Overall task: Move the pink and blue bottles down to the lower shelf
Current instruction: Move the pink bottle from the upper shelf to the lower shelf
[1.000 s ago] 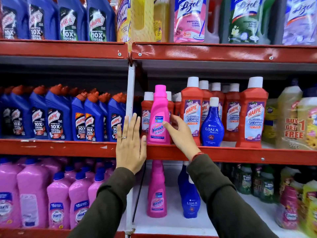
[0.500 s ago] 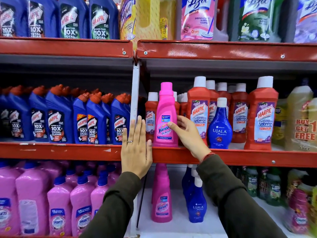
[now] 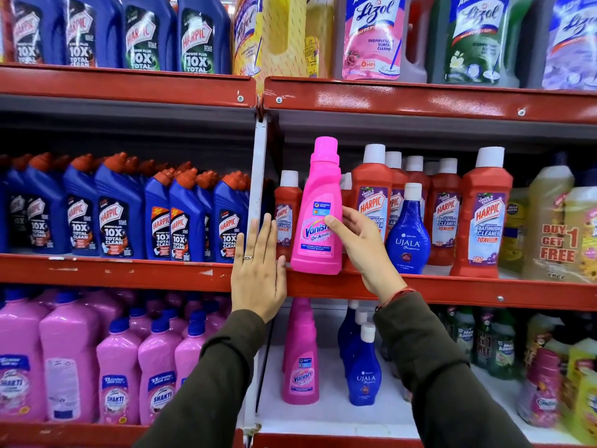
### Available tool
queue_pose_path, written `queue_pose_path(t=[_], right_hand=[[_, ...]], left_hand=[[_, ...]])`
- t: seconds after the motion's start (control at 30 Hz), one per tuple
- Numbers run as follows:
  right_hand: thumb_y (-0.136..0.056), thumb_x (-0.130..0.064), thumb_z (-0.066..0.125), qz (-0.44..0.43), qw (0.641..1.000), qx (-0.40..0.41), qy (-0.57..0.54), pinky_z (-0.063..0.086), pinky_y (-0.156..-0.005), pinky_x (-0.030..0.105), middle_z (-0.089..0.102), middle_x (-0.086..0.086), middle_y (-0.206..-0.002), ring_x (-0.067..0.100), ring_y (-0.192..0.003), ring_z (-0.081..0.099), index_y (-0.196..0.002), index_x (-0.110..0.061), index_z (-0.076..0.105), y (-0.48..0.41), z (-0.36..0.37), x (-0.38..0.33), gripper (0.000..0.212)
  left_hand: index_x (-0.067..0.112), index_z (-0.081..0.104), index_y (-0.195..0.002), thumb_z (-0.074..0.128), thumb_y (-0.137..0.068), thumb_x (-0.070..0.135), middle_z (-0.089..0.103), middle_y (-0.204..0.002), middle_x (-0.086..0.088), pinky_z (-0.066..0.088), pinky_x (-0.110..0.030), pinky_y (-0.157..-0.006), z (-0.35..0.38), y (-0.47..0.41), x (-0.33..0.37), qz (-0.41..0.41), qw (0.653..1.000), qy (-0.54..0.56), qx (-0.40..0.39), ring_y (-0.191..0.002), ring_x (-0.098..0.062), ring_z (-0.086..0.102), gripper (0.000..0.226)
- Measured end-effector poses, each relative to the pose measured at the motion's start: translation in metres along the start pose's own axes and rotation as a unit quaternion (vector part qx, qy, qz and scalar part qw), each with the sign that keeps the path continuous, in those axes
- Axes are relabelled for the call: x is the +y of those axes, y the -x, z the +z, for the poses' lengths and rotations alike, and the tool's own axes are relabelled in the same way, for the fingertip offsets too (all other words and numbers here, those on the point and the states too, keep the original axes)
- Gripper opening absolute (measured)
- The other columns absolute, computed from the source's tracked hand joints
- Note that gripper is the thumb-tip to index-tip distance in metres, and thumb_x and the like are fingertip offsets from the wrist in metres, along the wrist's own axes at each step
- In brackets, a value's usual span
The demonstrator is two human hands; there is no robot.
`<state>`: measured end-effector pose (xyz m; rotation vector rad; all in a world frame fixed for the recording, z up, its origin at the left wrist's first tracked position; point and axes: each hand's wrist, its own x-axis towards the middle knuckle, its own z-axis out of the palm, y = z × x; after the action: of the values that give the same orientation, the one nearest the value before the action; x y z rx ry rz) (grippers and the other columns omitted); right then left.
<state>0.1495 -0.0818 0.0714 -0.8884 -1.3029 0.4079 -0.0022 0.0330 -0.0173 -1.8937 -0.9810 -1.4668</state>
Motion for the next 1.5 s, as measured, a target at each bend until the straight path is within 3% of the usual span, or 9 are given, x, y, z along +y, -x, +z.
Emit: queue_pose_path(t=[0.17, 0.3, 0.4, 0.63, 0.8, 1.0, 1.17, 1.5], right_hand=[[-0.094, -0.023, 0.064, 0.007, 1.000, -0.008, -0.013, 0.060, -0.087, 0.032, 0.068, 0.008, -0.125, 0.020, -0.113, 0.068, -0.130, -0.011, 0.057, 0.022, -0.003, -0.001, 0.039], [-0.093, -0.018, 0.065, 0.019, 0.999, -0.001, -0.037, 0.059, -0.091, 0.032, 0.069, 0.008, -0.124, 0.020, -0.114, 0.068, -0.131, -0.008, 0.058, 0.050, -0.007, 0.016, 0.040], [-0.091, -0.021, 0.068, 0.036, 0.998, 0.003, -0.042, 0.056, -0.095, 0.039, 0.069, 0.008, -0.126, 0.022, -0.116, 0.067, -0.130, -0.009, 0.059, 0.077, -0.010, 0.040, 0.042], [-0.095, -0.006, 0.061, 0.066, 0.997, 0.008, -0.043, 0.054, -0.086, 0.022, 0.071, 0.000, -0.117, 0.008, -0.106, 0.069, -0.129, -0.010, 0.057, 0.144, -0.010, 0.102, 0.034], [-0.096, -0.009, 0.059, 0.103, 0.994, 0.001, -0.035, 0.055, -0.089, 0.026, 0.068, 0.006, -0.125, 0.015, -0.114, 0.067, -0.135, -0.008, 0.053, 0.167, -0.010, 0.138, 0.039], [-0.097, -0.013, 0.060, 0.128, 0.991, -0.020, -0.009, 0.054, -0.099, 0.031, 0.065, 0.005, -0.132, 0.017, -0.122, 0.063, -0.139, -0.013, 0.050, 0.177, -0.008, 0.171, 0.043], [-0.096, -0.015, 0.061, 0.151, 0.988, -0.019, 0.003, 0.055, -0.092, 0.028, 0.066, 0.005, -0.128, 0.016, -0.118, 0.065, -0.136, -0.013, 0.052, 0.174, -0.002, 0.196, 0.041], [-0.096, -0.014, 0.060, 0.191, 0.981, -0.018, -0.008, 0.055, -0.095, 0.028, 0.065, 0.002, -0.130, 0.011, -0.117, 0.065, -0.141, -0.012, 0.047, 0.175, 0.006, 0.228, 0.047]], left_hand=[[0.008, 0.018, -0.164, 0.028, -0.105, 0.030, 0.014, -0.173, -0.009, 0.002, -0.042, -0.132, -0.004, 0.004, 0.001, -0.001, 1.000, 0.016, -0.001, -0.161, -0.023, 0.006, 0.063], [0.007, 0.019, -0.163, 0.029, -0.106, 0.029, 0.014, -0.173, -0.010, 0.008, -0.048, -0.131, -0.008, 0.023, 0.002, -0.006, 0.999, 0.031, 0.008, -0.161, -0.021, 0.002, 0.062], [0.006, 0.021, -0.163, 0.029, -0.105, 0.028, 0.017, -0.172, -0.012, 0.001, -0.045, -0.131, -0.007, 0.050, 0.004, -0.013, 0.999, 0.034, 0.008, -0.160, -0.017, -0.007, 0.063], [0.006, 0.014, -0.163, 0.035, -0.102, 0.025, 0.018, -0.170, -0.011, -0.008, -0.039, -0.130, 0.007, 0.137, 0.007, -0.039, 0.998, 0.036, -0.027, -0.160, -0.017, -0.010, 0.067], [0.007, 0.011, -0.163, 0.033, -0.102, 0.026, 0.016, -0.171, -0.010, -0.006, -0.040, -0.131, 0.017, 0.194, 0.006, -0.051, 0.994, 0.036, -0.085, -0.161, -0.018, -0.007, 0.068], [0.009, 0.003, -0.164, 0.032, -0.100, 0.027, -0.002, -0.173, -0.010, -0.006, -0.040, -0.131, 0.032, 0.236, 0.001, -0.064, 0.984, 0.014, -0.169, -0.161, -0.019, -0.009, 0.072], [0.011, -0.011, -0.163, 0.031, -0.101, 0.029, -0.022, -0.172, -0.005, -0.009, -0.036, -0.130, 0.045, 0.251, -0.001, -0.063, 0.984, 0.017, -0.167, -0.160, -0.017, -0.013, 0.077], [0.007, -0.011, -0.162, 0.032, -0.102, 0.030, -0.023, -0.171, -0.009, -0.007, -0.036, -0.130, 0.063, 0.272, -0.001, -0.047, 0.984, 0.008, -0.170, -0.160, -0.020, -0.015, 0.078]])
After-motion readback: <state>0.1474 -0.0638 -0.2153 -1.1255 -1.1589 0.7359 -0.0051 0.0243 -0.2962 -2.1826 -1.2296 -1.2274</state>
